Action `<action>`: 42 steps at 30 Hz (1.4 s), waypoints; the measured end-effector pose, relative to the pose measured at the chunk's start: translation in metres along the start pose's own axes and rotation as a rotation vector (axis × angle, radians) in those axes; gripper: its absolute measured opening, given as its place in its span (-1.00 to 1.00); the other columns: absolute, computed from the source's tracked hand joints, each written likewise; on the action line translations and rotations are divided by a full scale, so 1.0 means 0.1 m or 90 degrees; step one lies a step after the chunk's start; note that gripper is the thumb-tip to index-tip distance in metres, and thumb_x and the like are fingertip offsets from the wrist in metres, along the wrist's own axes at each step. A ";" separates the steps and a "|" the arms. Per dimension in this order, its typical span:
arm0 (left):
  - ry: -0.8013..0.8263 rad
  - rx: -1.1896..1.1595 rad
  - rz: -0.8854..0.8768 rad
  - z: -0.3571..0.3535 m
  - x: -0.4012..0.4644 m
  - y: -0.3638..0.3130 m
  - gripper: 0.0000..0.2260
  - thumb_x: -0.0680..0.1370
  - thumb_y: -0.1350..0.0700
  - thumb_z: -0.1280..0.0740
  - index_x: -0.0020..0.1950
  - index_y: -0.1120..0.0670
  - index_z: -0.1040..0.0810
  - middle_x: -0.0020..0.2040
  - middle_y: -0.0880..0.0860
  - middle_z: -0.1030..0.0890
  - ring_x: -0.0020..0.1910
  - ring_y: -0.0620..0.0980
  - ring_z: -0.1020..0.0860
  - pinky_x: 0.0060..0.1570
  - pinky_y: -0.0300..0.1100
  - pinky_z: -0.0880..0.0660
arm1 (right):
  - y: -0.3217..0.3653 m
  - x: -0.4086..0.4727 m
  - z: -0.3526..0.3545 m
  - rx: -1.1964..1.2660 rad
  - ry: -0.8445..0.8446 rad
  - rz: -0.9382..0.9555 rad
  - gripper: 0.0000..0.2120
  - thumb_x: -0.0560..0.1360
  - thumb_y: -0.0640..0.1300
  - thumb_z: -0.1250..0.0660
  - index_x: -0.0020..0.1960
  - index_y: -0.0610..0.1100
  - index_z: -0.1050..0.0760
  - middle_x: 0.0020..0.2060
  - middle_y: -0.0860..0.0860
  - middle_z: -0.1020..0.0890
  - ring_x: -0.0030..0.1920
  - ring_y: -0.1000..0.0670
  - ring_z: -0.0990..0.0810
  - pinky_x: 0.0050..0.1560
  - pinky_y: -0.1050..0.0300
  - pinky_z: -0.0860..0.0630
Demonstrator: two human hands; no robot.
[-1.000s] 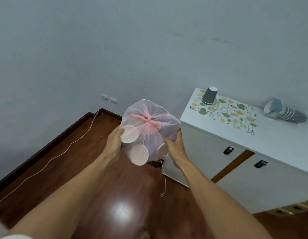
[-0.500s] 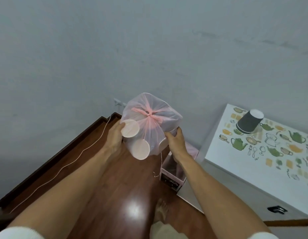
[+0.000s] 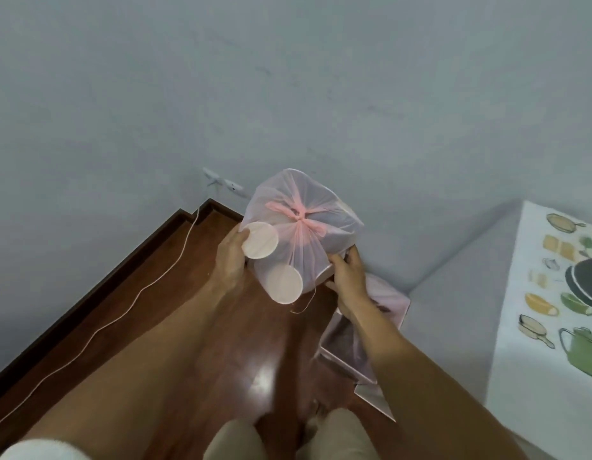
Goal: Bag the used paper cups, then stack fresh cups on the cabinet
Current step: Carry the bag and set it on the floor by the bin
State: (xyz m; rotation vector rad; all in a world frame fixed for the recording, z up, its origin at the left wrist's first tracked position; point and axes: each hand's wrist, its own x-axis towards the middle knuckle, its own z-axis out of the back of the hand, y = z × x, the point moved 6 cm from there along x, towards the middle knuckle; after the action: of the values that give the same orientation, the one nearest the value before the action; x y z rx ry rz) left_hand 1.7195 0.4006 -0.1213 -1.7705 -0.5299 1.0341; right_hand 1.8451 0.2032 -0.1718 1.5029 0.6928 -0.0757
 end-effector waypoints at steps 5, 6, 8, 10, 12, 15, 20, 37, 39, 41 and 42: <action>0.025 0.033 0.005 0.07 0.79 0.86 -0.80 0.68 0.22 -0.20 0.17 0.04 -0.59 -0.06 0.00 -0.64 -0.14 -0.03 -0.56 -0.42 -0.39 -0.48 | -1.00 0.77 -0.07 0.018 -0.075 0.013 -0.50 0.45 -0.10 -0.35 0.33 0.28 -0.47 0.15 0.15 -0.69 0.19 -0.04 -0.66 0.25 -0.26 -0.59; 0.028 0.034 0.011 0.11 0.93 1.05 -0.80 0.67 0.22 -0.20 0.18 0.04 -0.59 -0.05 0.00 -0.64 -0.14 -0.03 -0.56 -0.43 -0.39 -0.47 | -1.17 0.86 -0.10 0.028 -0.098 0.008 -0.49 0.46 -0.12 -0.34 0.36 0.20 -0.46 0.17 0.11 -0.68 0.19 -0.06 -0.65 0.24 -0.23 -0.60; 0.032 0.047 0.024 0.24 1.27 1.58 -0.78 0.67 0.20 -0.22 0.25 0.07 -0.59 0.00 0.03 -0.64 -0.09 -0.01 -0.57 -0.41 -0.37 -0.49 | -1.64 1.06 -0.16 0.066 -0.153 -0.010 -0.53 0.52 -0.18 -0.31 0.42 0.00 -0.43 0.20 0.00 -0.65 0.15 -0.04 -0.63 0.12 -0.05 -0.61; 0.037 0.056 0.043 0.37 1.59 2.10 -0.74 0.65 0.18 -0.24 0.31 0.09 -0.59 0.05 0.06 -0.64 -0.03 0.02 -0.58 -0.34 -0.31 -0.51 | -2.06 1.27 -0.20 0.082 -0.199 -0.022 -0.55 0.56 -0.22 -0.29 0.44 -0.12 -0.42 0.22 -0.08 -0.63 0.04 0.05 -0.61 -0.10 0.16 -0.53; 0.051 0.063 0.046 0.49 1.89 2.65 -0.74 0.65 0.16 -0.25 0.29 0.11 -0.61 0.06 0.07 -0.65 0.01 0.04 -0.59 -0.25 -0.22 -0.50 | -2.57 1.48 -0.22 0.102 -0.240 -0.029 -0.55 0.55 -0.23 -0.29 0.44 -0.12 -0.44 0.20 -0.09 -0.64 0.04 0.00 -0.62 -0.15 0.19 -0.50; 0.054 0.074 0.056 0.64 2.19 3.24 -0.71 0.64 0.13 -0.27 0.33 0.13 -0.60 0.12 0.09 -0.65 0.05 0.06 -0.58 -0.16 -0.17 -0.49 | -3.12 1.73 -0.23 0.124 -0.283 -0.055 -0.55 0.54 -0.18 -0.27 0.43 -0.06 -0.46 0.17 -0.09 -0.64 0.05 -0.06 -0.62 -0.12 0.12 -0.52; 0.068 0.067 0.087 0.75 2.74 4.33 -0.72 0.63 0.12 -0.29 0.30 0.17 -0.61 0.11 0.17 -0.65 0.04 0.13 -0.58 -0.16 -0.16 -0.52 | -4.06 2.31 -0.16 0.093 -0.337 -0.066 -0.54 0.58 -0.17 -0.21 0.48 -0.07 -0.43 0.35 -0.14 -0.55 0.21 -0.17 -0.54 0.13 0.09 -0.42; 0.148 0.086 0.176 0.38 3.61 5.97 -0.28 0.26 -0.26 -0.49 0.30 0.14 -0.61 0.26 0.18 -0.65 0.27 0.20 -0.59 0.36 0.23 -0.46 | -4.89 2.98 0.08 -0.093 -0.328 0.014 -0.49 0.66 -0.17 -0.12 0.61 -0.03 -0.25 0.62 0.01 -0.20 0.62 -0.09 -0.14 0.60 0.00 -0.08; 0.152 0.184 0.129 0.36 3.58 5.77 -0.29 0.27 -0.23 -0.48 0.30 0.16 -0.60 0.24 0.18 -0.64 0.24 0.20 -0.59 0.32 0.19 -0.50 | -4.78 2.92 0.07 -0.103 -0.320 0.005 -0.50 0.67 -0.14 -0.12 0.60 0.02 -0.25 0.61 0.00 -0.23 0.58 -0.13 -0.22 0.56 -0.07 -0.18; 0.170 0.258 0.092 0.31 3.34 5.30 -0.48 0.45 -0.08 -0.47 0.33 0.13 -0.58 0.24 0.14 -0.64 0.22 0.17 -0.61 0.27 0.12 -0.54 | -4.61 2.82 0.05 -0.118 -0.319 0.001 -0.48 0.64 -0.09 -0.12 0.59 0.06 -0.26 0.59 -0.03 -0.28 0.55 -0.17 -0.29 0.54 -0.17 -0.25; 0.193 0.266 0.094 0.28 3.16 5.04 -0.53 0.51 0.00 -0.45 0.38 0.12 -0.55 0.28 0.12 -0.62 0.24 0.15 -0.60 0.28 0.08 -0.54 | -4.50 2.75 0.02 -0.129 -0.310 -0.009 -0.47 0.62 -0.07 -0.13 0.59 0.07 -0.27 0.58 -0.04 -0.30 0.54 -0.18 -0.30 0.54 -0.21 -0.26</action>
State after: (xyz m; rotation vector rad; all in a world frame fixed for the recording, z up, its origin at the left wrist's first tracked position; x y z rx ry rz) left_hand 1.8177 0.4331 -0.7075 -1.5636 0.0103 0.8769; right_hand 1.8622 0.2547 -0.6968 1.2200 0.3068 -0.3591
